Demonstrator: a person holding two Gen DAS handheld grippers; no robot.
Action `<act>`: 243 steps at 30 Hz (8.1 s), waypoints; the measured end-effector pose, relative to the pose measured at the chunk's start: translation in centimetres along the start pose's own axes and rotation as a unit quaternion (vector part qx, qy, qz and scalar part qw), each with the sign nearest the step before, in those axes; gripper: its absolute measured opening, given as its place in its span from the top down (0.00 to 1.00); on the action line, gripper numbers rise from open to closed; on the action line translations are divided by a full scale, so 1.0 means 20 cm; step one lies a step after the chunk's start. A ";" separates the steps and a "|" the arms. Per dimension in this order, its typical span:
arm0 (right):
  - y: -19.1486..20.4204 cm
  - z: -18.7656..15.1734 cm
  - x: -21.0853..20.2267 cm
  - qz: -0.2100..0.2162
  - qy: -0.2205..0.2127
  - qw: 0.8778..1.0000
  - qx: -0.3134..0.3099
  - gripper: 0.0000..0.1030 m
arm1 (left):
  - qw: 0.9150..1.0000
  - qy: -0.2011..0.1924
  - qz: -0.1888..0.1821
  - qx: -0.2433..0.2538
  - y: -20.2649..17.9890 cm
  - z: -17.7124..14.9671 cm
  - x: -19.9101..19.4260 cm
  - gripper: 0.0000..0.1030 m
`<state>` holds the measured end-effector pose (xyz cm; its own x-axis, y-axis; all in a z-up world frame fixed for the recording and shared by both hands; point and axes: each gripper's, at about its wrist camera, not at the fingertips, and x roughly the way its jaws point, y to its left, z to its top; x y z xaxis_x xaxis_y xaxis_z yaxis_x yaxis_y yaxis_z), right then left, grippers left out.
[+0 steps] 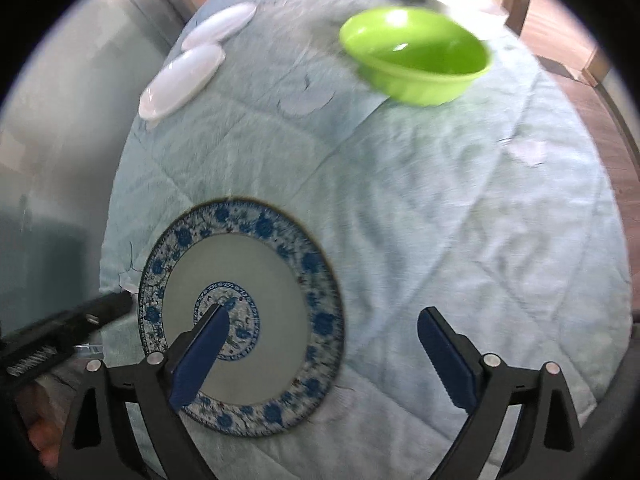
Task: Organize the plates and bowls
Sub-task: 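Lower the plate onto the quilt and open the left gripper, then move the left tool toward the larger white oval dish, then grasp the rim of the white oval dish with the left gripper, then lift the white oval dish and carry it over the blue-and-white plate, then lower the white dish onto the plate and open the left gripper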
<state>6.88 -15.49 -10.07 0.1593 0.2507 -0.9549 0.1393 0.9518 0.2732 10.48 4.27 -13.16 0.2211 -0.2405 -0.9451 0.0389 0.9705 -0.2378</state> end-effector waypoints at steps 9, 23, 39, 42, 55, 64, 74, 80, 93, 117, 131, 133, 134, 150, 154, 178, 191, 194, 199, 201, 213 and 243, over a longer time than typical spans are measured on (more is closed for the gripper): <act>-0.05 -0.07 -0.25 0.005 -0.041 0.999 -0.014 0.03 | 0.975 -0.201 0.064 0.069 -0.33 -0.14 -0.51 0.03; -0.24 -0.16 -0.42 -0.012 -0.070 0.997 0.005 0.20 | 0.978 -0.174 0.021 0.111 -0.62 -0.28 -0.53 0.61; -0.37 -0.23 -0.57 0.008 -0.117 0.993 0.001 0.01 | 0.961 -0.248 0.054 0.110 -0.76 -0.37 -0.76 0.01; -0.40 -0.24 -0.58 0.004 -0.115 0.993 0.007 0.01 | 0.960 -0.248 0.057 0.117 -0.79 -0.38 -0.77 0.01; -0.49 -0.27 -0.56 -0.018 -0.097 0.995 -0.005 0.53 | 0.966 -0.227 0.085 0.096 -0.79 -0.40 -0.75 0.01; -0.37 -0.22 -0.57 0.019 -0.096 0.995 -0.031 0.01 | 0.959 -0.250 0.077 0.112 -0.75 -0.32 -0.84 0.01; -0.37 0.00 -0.69 0.066 -0.120 0.990 -0.034 0.01 | 0.960 -0.258 0.059 0.087 -0.50 -0.07 -1.01 0.01; -0.38 0.28 -0.90 0.076 -0.174 0.981 -0.037 0.01 | 0.961 -0.259 0.056 0.076 -0.32 0.16 -1.11 0.01; -0.17 0.67 -0.97 0.081 -0.188 0.972 -0.112 0.01 | 0.966 -0.244 0.036 0.079 -0.18 0.60 -1.16 0.01; 0.51 1.39 0.24 0.145 0.023 0.976 -0.160 0.32 | 0.997 -0.058 -0.021 -0.040 0.55 1.47 0.05 0.23; 0.72 1.42 0.67 0.125 0.047 0.975 -0.177 0.54 | 0.996 0.008 -0.056 -0.069 0.74 1.51 0.54 0.55; 0.72 1.43 0.67 0.125 0.046 0.976 -0.174 0.61 | 0.996 0.012 -0.063 -0.066 0.73 1.52 0.56 0.64; 0.72 1.44 0.67 0.119 0.045 0.977 -0.173 0.74 | 0.996 0.013 -0.059 -0.065 0.72 1.52 0.56 0.65; 0.63 1.40 0.43 0.131 0.006 0.984 -0.120 0.89 | 0.998 -0.041 -0.035 -0.036 0.63 1.50 0.27 0.95; 0.60 1.37 0.20 0.143 -0.023 0.983 -0.110 0.90 | 0.997 -0.067 -0.039 -0.028 0.53 1.46 0.03 0.95; 0.42 0.91 -1.18 0.151 -0.165 0.970 -0.098 0.93 | 0.980 -0.184 -0.051 0.047 -0.24 0.76 -1.42 0.94; 0.26 0.48 -1.16 0.152 -0.138 0.975 -0.081 0.93 | 0.987 -0.150 -0.041 0.046 -0.28 0.27 -1.33 0.94; 0.22 0.40 -1.08 0.148 -0.120 0.979 -0.077 0.93 | 0.990 -0.131 -0.039 0.043 -0.26 0.18 -1.24 0.94; 0.15 0.29 -0.91 0.145 -0.085 0.984 -0.061 0.93 | 0.994 -0.093 -0.039 0.038 -0.23 0.07 -1.04 0.94; 0.12 0.25 -0.84 0.145 -0.073 0.985 -0.053 0.93 | 0.996 -0.079 -0.039 0.034 -0.22 0.04 -0.96 0.94; -0.02 0.09 -0.41 0.136 0.002 0.991 -0.001 0.93 | 0.999 0.012 -0.036 0.024 -0.11 -0.03 -0.40 0.94; 0.00 0.03 0.06 0.087 0.020 0.996 0.006 0.88 | 0.996 0.079 -0.021 -0.032 0.11 -0.05 0.17 0.93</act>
<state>7.66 -15.35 -11.17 0.1429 0.4191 -0.8966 0.1255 0.8910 0.4364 10.26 5.61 -17.10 0.0647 -0.2854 -0.9562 -0.0193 0.9577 -0.2871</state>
